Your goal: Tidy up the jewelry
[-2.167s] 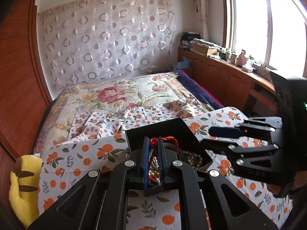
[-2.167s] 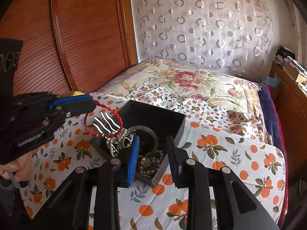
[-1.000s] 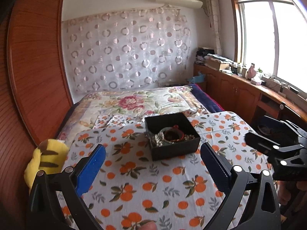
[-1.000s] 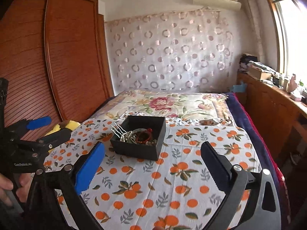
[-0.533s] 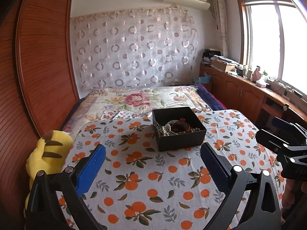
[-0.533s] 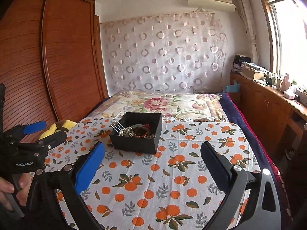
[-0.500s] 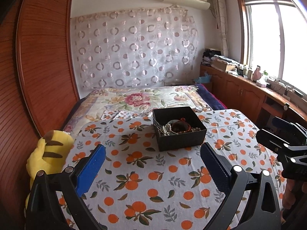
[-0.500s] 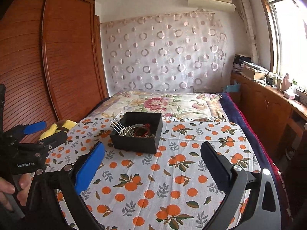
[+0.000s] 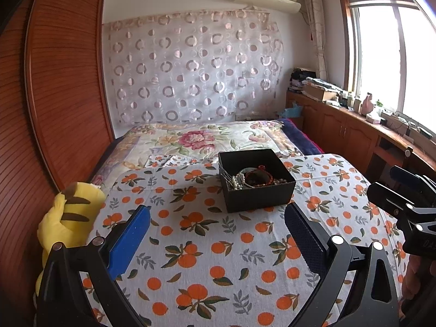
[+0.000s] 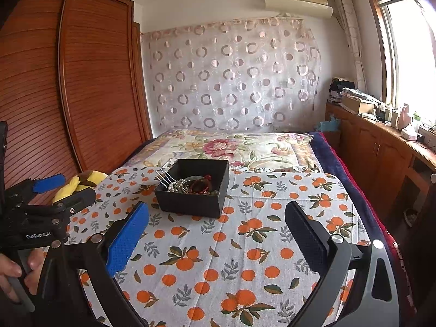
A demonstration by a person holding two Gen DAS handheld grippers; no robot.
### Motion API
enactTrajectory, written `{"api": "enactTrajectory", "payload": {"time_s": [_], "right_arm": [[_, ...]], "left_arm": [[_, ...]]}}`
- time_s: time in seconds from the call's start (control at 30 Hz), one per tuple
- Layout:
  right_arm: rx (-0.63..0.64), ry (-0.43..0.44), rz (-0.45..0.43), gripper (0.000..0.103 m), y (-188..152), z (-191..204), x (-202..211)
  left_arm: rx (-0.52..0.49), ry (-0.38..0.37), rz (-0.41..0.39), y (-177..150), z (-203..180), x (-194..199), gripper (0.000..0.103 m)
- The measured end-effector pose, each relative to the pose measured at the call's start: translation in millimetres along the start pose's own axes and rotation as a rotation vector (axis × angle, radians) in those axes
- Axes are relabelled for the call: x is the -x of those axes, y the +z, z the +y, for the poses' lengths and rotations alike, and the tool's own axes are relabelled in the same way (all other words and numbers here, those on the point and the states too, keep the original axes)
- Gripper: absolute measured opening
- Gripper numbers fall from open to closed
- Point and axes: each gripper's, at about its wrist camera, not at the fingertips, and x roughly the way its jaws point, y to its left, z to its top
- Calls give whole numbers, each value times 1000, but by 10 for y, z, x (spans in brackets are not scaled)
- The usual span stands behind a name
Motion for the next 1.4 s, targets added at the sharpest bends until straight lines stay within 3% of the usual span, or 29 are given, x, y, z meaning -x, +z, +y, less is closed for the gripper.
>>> {"api": "enactTrajectory", "payload": {"time_s": [1.4], "right_arm": [[-2, -3, -1, 100, -7, 5, 0]], "left_arm": [[-6, 2, -20, 2, 1, 93, 95]]}}
